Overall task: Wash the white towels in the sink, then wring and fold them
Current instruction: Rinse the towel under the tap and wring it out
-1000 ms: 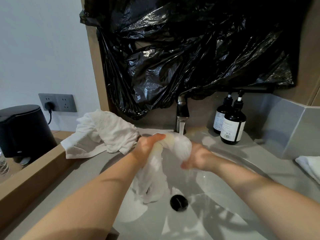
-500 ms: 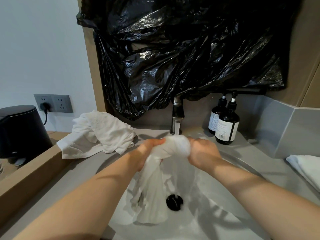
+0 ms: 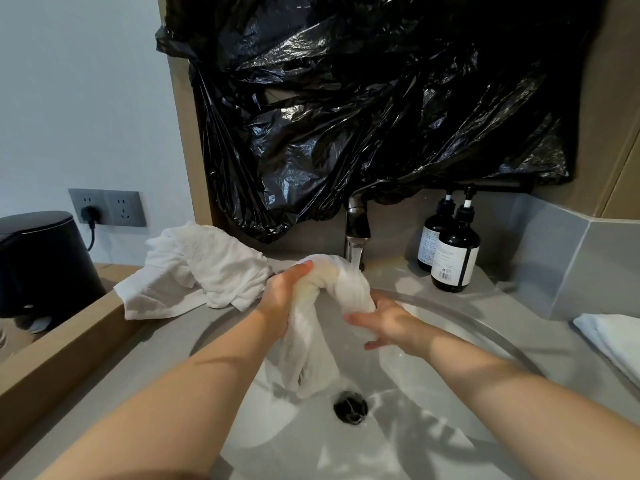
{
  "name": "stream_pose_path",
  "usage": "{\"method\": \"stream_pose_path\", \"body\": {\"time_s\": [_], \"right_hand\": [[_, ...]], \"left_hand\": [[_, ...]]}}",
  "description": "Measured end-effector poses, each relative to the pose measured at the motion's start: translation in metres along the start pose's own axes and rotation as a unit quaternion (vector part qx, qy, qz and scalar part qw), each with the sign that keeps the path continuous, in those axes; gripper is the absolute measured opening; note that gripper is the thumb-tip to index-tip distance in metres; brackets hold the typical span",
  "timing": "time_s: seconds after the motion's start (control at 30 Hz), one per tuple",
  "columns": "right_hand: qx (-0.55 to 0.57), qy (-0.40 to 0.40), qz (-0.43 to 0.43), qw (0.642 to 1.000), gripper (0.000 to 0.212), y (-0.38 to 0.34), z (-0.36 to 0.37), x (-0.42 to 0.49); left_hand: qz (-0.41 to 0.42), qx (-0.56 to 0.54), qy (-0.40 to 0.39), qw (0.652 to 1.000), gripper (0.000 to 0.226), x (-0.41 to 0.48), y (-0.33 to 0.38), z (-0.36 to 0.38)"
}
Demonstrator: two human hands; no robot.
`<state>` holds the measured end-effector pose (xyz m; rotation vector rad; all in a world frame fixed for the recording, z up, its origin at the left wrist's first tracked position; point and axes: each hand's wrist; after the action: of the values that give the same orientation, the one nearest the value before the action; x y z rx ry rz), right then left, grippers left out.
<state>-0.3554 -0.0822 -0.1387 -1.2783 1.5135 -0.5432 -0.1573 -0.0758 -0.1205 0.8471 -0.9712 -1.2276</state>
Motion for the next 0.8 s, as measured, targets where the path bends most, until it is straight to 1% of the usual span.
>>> {"method": "stream_pose_path", "body": {"time_s": [0.07,0.13,0.17,0.2,0.27,0.3,0.4,0.5,0.53,0.6,0.63,0.7,0.73,0.77,0.8], "right_hand": [[0.042,-0.047,0.036,0.997,0.063,-0.001,0.001,0.0],[0.039,-0.049,0.044,0.997,0.067,-0.004,0.007,0.001],[0.009,-0.03,0.04,0.999,0.063,-0.006,0.012,0.0],[-0.023,-0.003,0.036,0.999,0.054,-0.008,0.016,-0.001],[-0.08,0.064,0.037,0.994,0.035,-0.013,0.02,-0.005],[-0.097,0.096,0.035,0.99,0.03,-0.016,0.019,-0.007],[-0.112,0.156,0.004,0.981,0.029,-0.023,0.014,-0.008],[-0.112,0.176,-0.028,0.978,0.02,-0.023,0.016,-0.009],[-0.121,0.182,-0.048,0.975,0.019,-0.021,0.016,-0.009],[-0.169,0.187,-0.086,0.964,0.026,-0.016,0.013,-0.007],[-0.19,0.167,-0.094,0.963,0.034,-0.014,0.008,-0.005],[-0.185,0.069,-0.096,0.976,0.052,-0.009,-0.001,-0.006],[-0.143,0.006,-0.085,0.986,0.055,-0.007,-0.006,-0.01],[-0.066,-0.055,-0.059,0.995,0.053,-0.006,-0.011,-0.012],[0.03,-0.106,-0.026,0.994,0.051,-0.005,-0.017,-0.011]], "left_hand": [[0.006,-0.008,0.003,1.0,0.076,0.008,-0.006,-0.009],[0.004,-0.006,0.005,1.0,0.081,0.013,-0.01,-0.014],[0.005,-0.005,0.005,1.0,0.08,0.011,-0.007,-0.013],[0.008,-0.003,0.007,1.0,0.076,0.01,-0.005,-0.012],[0.011,0.004,0.018,1.0,0.064,0.007,-0.002,-0.009],[0.007,0.006,0.022,1.0,0.059,0.005,-0.002,-0.008],[0.003,0.009,0.022,1.0,0.052,0.005,-0.002,-0.007],[0.004,0.019,0.022,1.0,0.05,0.005,-0.004,-0.007],[0.005,0.021,0.02,1.0,0.048,0.006,-0.004,-0.008],[0.001,0.028,0.022,0.999,0.045,0.007,-0.004,-0.009],[0.001,0.033,0.025,0.999,0.046,0.008,-0.004,-0.01],[0.012,0.051,0.037,0.998,0.048,0.012,-0.005,-0.012],[0.014,0.065,0.046,0.997,0.047,0.013,-0.005,-0.012],[0.009,0.079,0.053,0.995,0.046,0.013,-0.005,-0.013],[-0.002,0.088,0.055,0.995,0.047,0.013,-0.006,-0.012]]}}
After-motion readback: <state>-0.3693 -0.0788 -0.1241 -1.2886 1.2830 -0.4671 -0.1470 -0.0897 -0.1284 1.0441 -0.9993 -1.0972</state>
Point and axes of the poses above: each hand's wrist, its own x-axis towards the middle knuckle, its own z-axis out of the palm, y = z × x, and after that the axes turned 14 degrees about z, right-handed
